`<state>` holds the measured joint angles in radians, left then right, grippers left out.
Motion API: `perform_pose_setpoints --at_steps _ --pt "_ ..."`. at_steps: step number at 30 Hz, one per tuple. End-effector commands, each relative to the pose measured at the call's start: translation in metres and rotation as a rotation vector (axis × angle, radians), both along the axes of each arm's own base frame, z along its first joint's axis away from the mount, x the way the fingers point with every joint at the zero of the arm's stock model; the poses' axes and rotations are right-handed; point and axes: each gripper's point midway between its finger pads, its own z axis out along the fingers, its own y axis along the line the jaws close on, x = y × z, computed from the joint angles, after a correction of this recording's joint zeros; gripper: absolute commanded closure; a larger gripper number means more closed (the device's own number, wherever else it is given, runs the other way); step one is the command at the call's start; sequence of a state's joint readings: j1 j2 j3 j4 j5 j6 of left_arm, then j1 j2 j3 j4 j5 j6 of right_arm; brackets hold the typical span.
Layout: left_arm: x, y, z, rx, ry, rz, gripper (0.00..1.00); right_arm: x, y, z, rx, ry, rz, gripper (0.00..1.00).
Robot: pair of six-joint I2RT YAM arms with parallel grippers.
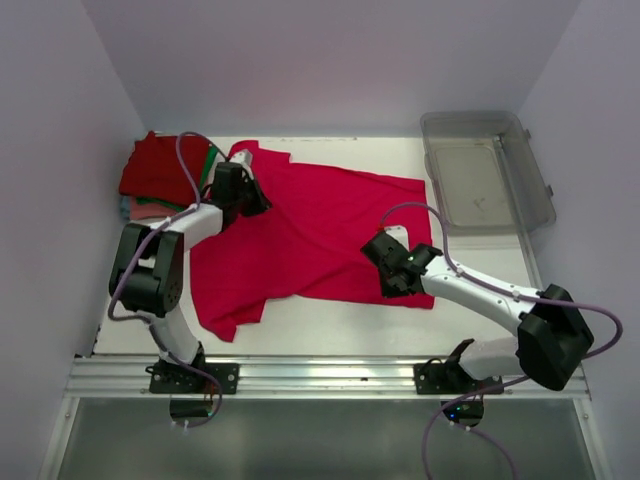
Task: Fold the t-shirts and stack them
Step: Fold the tshirt
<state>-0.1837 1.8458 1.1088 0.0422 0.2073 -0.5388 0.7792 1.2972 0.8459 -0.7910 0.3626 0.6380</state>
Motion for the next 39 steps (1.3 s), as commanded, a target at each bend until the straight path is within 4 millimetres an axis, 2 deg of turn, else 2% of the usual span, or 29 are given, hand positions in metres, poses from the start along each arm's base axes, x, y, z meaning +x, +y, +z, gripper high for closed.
perform_pose_setpoints --at_steps 1,2,3,4,7,9,11,12,14,15,16,18,20,21,22,23,25,26,28,30,31,32,33,34,35,36,37,38,39 --pt "-0.027 -0.014 0.038 0.044 -0.093 -0.032 1.0 0.034 0.026 0.014 0.049 -0.11 0.006 1.0" --pt "-0.038 -0.014 0.031 0.069 -0.078 -0.033 1.0 0.038 0.029 0.011 0.045 -0.107 0.008 1.0" --pt "-0.044 -0.016 0.033 0.087 -0.077 -0.036 1.0 0.039 0.031 0.009 0.042 -0.101 0.008 1.0" --pt "-0.058 -0.017 0.02 0.121 -0.013 -0.048 1.0 0.04 0.031 0.008 0.04 -0.101 0.008 1.0" --pt "-0.069 -0.004 -0.007 0.198 0.089 -0.019 1.0 0.041 0.031 0.007 0.043 -0.108 0.005 1.0" --pt "-0.069 -0.002 -0.02 0.218 0.129 -0.016 1.0 0.04 0.03 0.01 0.051 -0.117 -0.001 1.0" --pt "-0.064 0.004 -0.027 0.244 0.138 0.022 1.0 0.038 0.027 0.012 0.055 -0.128 -0.006 1.0" --pt "-0.063 0.006 -0.037 0.257 0.16 0.028 1.0 0.038 0.025 0.016 0.059 -0.14 -0.01 1.0" --pt "-0.055 0.005 -0.041 0.253 0.167 0.04 1.0 0.035 0.019 0.018 0.048 -0.143 -0.02 1.0" --pt "-0.053 0.006 -0.051 0.262 0.186 0.045 1.0 0.034 0.018 0.022 0.06 -0.153 -0.025 1.0" --pt "-0.045 0.004 -0.048 0.259 0.176 0.051 1.0 0.033 0.016 0.024 0.059 -0.157 -0.028 1.0" --pt "-0.038 0.005 -0.06 0.257 0.196 0.055 1.0 0.03 0.011 0.026 0.057 -0.165 -0.037 1.0" --pt "-0.025 0.002 -0.058 0.244 0.188 0.058 1.0 0.027 0.008 0.027 0.05 -0.163 -0.038 1.0" --pt "-0.021 0.004 -0.067 0.246 0.201 0.063 1.0 0.026 0.006 0.027 0.049 -0.162 -0.041 1.0" --pt "-0.009 0.002 -0.063 0.241 0.182 0.069 1.0 0.025 0.005 0.028 0.053 -0.165 -0.041 1.0" --pt "-0.007 0.002 -0.075 0.24 0.207 0.062 1.0 0.024 0.004 0.027 0.049 -0.162 -0.041 1.0" --pt "0.011 0.003 -0.075 0.225 0.192 0.066 1.0 0.023 0.003 0.025 0.041 -0.155 -0.041 1.0" --pt "0.012 0.003 -0.087 0.226 0.221 0.059 1.0 0.023 0.002 0.024 0.035 -0.153 -0.043 1.0" --pt "0.016 0.003 -0.086 0.191 0.235 0.045 1.0 0.023 -0.001 0.023 0.016 -0.154 -0.052 1.0" --pt "0.015 0.001 -0.075 0.172 0.214 0.038 1.0 0.024 -0.004 0.022 -0.002 -0.155 -0.069 1.0" --pt "0.003 0.001 -0.077 0.164 0.231 0.033 1.0 0.025 -0.008 0.022 -0.021 -0.164 -0.083 1.0" --pt "0.0 -0.003 -0.058 0.136 0.199 0.025 1.0 0.027 -0.01 0.021 -0.031 -0.169 -0.093 1.0" --pt "-0.005 -0.006 -0.049 0.116 0.178 0.022 1.0 0.028 -0.011 0.02 -0.04 -0.176 -0.107 1.0" --pt "-0.024 -0.005 -0.053 0.113 0.199 0.015 1.0 0.032 -0.014 0.02 -0.055 -0.189 -0.122 1.0" --pt "-0.027 -0.008 -0.029 0.093 0.148 0.01 1.0 0.035 -0.015 0.015 -0.076 -0.184 -0.136 1.0" --pt "-0.045 -0.012 -0.031 0.098 0.16 -0.004 1.0 0.038 -0.017 0.011 -0.087 -0.186 -0.148 1.0" --pt "-0.049 -0.013 -0.01 0.092 0.112 -0.005 1.0 0.045 -0.017 0.009 -0.083 -0.19 -0.166 1.0" --pt "-0.056 -0.015 -0.004 0.092 0.103 -0.011 1.0 0.049 -0.019 0.004 -0.088 -0.18 -0.182 1.0" --pt "-0.072 -0.017 -0.009 0.1 0.124 -0.028 1.0 0.052 -0.021 -0.004 -0.104 -0.16 -0.188 1.0"
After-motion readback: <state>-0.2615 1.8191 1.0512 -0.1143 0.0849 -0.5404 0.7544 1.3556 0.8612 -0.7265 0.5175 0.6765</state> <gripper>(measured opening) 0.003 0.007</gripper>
